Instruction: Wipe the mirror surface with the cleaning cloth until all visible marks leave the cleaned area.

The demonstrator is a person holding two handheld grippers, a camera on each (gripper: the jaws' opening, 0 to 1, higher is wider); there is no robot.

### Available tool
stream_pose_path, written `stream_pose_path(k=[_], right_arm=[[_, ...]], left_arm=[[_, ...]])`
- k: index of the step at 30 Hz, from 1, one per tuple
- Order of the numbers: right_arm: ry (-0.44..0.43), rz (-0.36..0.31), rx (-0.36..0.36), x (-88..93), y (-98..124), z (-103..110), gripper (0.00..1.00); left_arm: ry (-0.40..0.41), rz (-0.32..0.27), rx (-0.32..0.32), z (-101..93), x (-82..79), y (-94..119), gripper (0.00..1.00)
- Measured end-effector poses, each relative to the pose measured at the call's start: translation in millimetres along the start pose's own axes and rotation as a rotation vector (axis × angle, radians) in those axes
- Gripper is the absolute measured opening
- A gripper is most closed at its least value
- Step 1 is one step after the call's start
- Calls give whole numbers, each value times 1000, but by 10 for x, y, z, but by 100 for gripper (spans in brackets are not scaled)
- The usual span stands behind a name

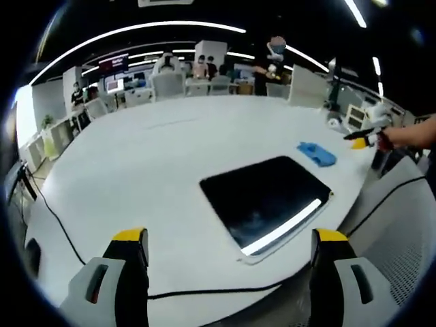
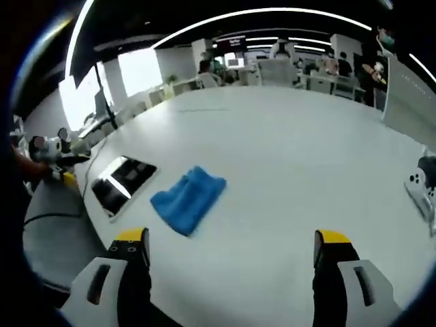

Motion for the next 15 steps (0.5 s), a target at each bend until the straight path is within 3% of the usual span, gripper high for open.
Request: stream_pose_path(k=[3, 5, 8, 10, 11, 15], right_arm=[[66, -32, -38, 2, 68, -26, 100], [65, -57, -70, 10, 126, -54, 100], [56, -98, -74, 8, 220, -120, 100], [57, -149, -65, -23, 298, -155, 100], [53, -163, -54, -18, 334, -172, 100], [39, -141, -23, 59, 386, -179, 100]], left_arm=[[-4, -10, -22, -10, -27, -4, 100], [14, -8, -46, 33, -14, 5, 100], [-14, 11, -52, 49, 8, 7, 100], [-72, -41, -61, 80, -61, 17, 100], [-68, -34, -54, 62, -40, 32, 100], [-56, -56, -73, 83, -67, 61, 100]])
Point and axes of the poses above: the point that each gripper's makers call its tool centre point, and the gripper's own axes: y roughly backward along the fingers, z roughly to its left, x roughly out of its underside, the point moved 8 cm from there along y, roughly backward along the fingers, and after that the axes turned 4 degrees about y, right-handed, at the moved point
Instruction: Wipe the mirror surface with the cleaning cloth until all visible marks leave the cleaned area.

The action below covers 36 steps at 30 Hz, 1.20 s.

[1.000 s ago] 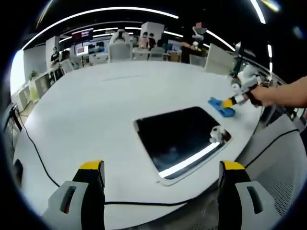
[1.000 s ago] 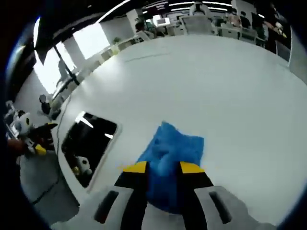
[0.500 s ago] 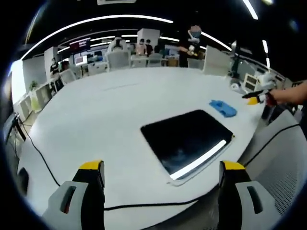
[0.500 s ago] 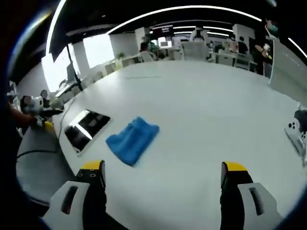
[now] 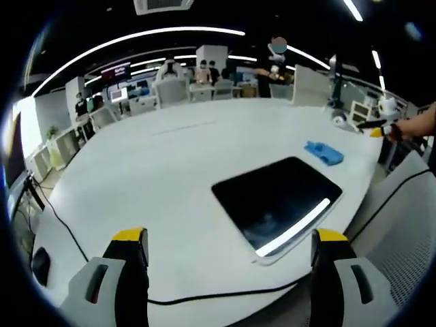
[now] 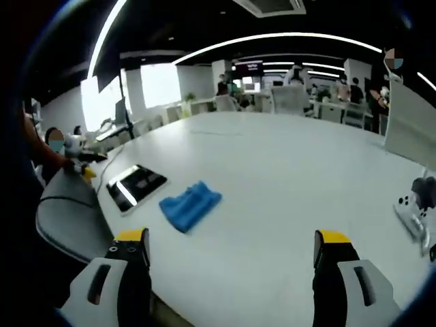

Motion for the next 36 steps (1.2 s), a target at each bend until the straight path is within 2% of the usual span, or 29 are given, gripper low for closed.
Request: stream_pose_path(k=[2, 4, 6, 7, 8, 11, 12, 13, 14, 15, 16, 18, 19, 20, 22, 23, 24, 25, 28, 29, 30, 31, 34, 36], right_arm=[[8, 1, 6, 31, 21, 39, 100], [10, 15, 10, 72, 29, 78, 100], [16, 29, 28, 122, 37, 93, 100], [18, 29, 31, 131, 50, 108, 100], [5, 35, 31, 125, 59, 127, 100], [11, 30, 8, 130, 79, 165, 100], [45, -2, 23, 108, 86, 150, 100], [37, -1, 30, 113, 95, 149, 100], [27, -3, 34, 114, 100, 141, 100], [-12, -3, 48, 113, 109, 129, 100], [-33, -22, 55, 84, 119, 128, 100], [-32, -31, 56, 68, 121, 136, 100], [-34, -19, 52, 72, 108, 140, 100], [-32, -13, 49, 80, 93, 142, 100], [-26, -18, 45, 85, 77, 144, 100], [-29, -22, 44, 82, 67, 149, 100], [-31, -24, 42, 84, 58, 152, 100], [-33, -27, 37, 77, 45, 166, 100], [-26, -23, 25, 52, 24, 228, 100], [-28, -13, 21, 50, 17, 235, 100], [-35, -2, 18, 50, 10, 237, 100], [-35, 1, 19, 49, 5, 238, 100], [-32, 1, 7, 29, -4, 256, 100], [-31, 0, 6, 21, -14, 255, 100]], left_arm=[[19, 6, -19, -25, -25, 11, 100], [60, -5, 40, -118, -52, 5, 100], [62, -13, 35, -97, -75, 21, 100], [80, -43, 23, -109, -122, 21, 100], [97, -47, 47, -141, -148, 36, 100], [112, -36, 41, -144, -136, 23, 100], [50, 11, -18, -109, -94, 14, 100], [-5, 100, -71, -60, -10, 6, 100], [-16, 147, -89, -37, 45, 0, 100], [52, 96, -56, -51, 24, -26, 100], [61, 63, -38, -60, -13, -27, 100], [35, 81, -24, -96, -13, -19, 100], [60, 95, 12, -133, 10, -41, 100], [64, 98, 11, -131, 12, -42, 100], [70, 78, 14, -124, -13, -32, 100], [73, 53, 26, -144, -57, 0, 100], [68, -4, 43, -159, -129, 12, 100], [96, -45, 40, -171, -198, 38, 100], [131, -45, 67, -207, -211, 34, 100], [132, -40, 66, -213, -201, 22, 100], [166, -24, 60, -212, -177, 7, 100], [169, -35, 61, -187, -172, -8, 100], [157, -33, 48, -188, -166, -11, 100], [107, 22, 29, -178, -99, -30, 100]])
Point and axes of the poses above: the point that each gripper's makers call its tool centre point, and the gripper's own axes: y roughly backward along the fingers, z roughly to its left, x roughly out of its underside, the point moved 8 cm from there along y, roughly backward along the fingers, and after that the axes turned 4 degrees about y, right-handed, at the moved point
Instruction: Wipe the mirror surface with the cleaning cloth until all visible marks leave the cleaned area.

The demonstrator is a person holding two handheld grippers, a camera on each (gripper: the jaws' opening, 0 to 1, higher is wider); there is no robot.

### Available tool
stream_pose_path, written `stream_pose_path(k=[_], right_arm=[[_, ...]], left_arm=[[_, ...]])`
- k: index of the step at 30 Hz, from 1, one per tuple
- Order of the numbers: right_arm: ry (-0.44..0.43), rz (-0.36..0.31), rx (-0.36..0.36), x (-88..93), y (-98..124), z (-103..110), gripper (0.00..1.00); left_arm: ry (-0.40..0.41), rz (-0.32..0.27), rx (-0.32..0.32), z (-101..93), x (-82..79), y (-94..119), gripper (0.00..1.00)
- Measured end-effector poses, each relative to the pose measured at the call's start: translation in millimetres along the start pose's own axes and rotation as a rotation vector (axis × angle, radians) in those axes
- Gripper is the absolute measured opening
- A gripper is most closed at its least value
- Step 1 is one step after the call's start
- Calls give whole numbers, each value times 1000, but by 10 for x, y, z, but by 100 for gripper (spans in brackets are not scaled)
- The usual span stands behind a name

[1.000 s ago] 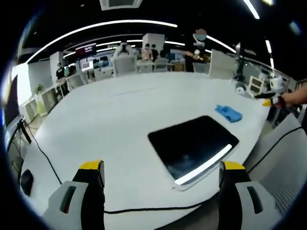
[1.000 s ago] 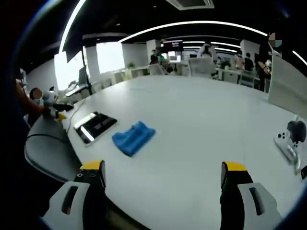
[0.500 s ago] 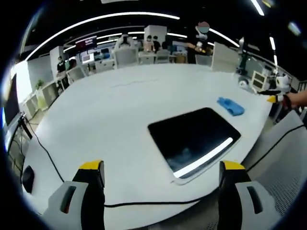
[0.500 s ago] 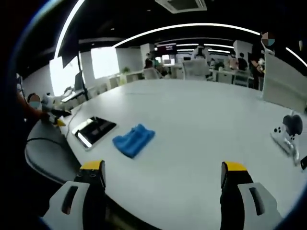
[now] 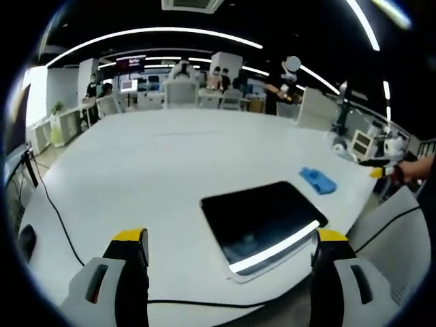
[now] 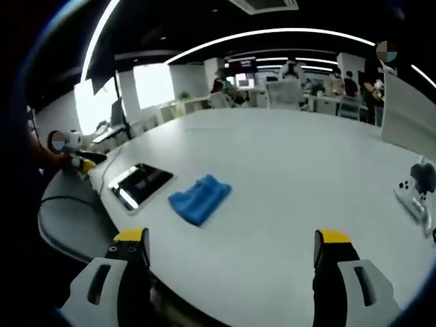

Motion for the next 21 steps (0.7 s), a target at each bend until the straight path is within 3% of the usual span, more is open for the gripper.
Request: stream_pose_path(k=[17, 21], right_arm=[[-21, -21, -4, -29, -79, 67, 100], [-5, 2, -34, 13, -70, 101, 100]], left_arm=[[-43, -7, 4, 48, 52, -13, 99], [-53, 1, -3, 85, 77, -9, 99]])
Point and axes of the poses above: the point that each gripper's makers call its tool centre point, and the gripper's own axes: y roughly backward along the fingers, z roughly to its left, x roughly out of its underside, the point moved 8 cm from there along y, roughly backward along the fingers, and after that the axes turned 4 degrees about y, right-handed, at the moved point
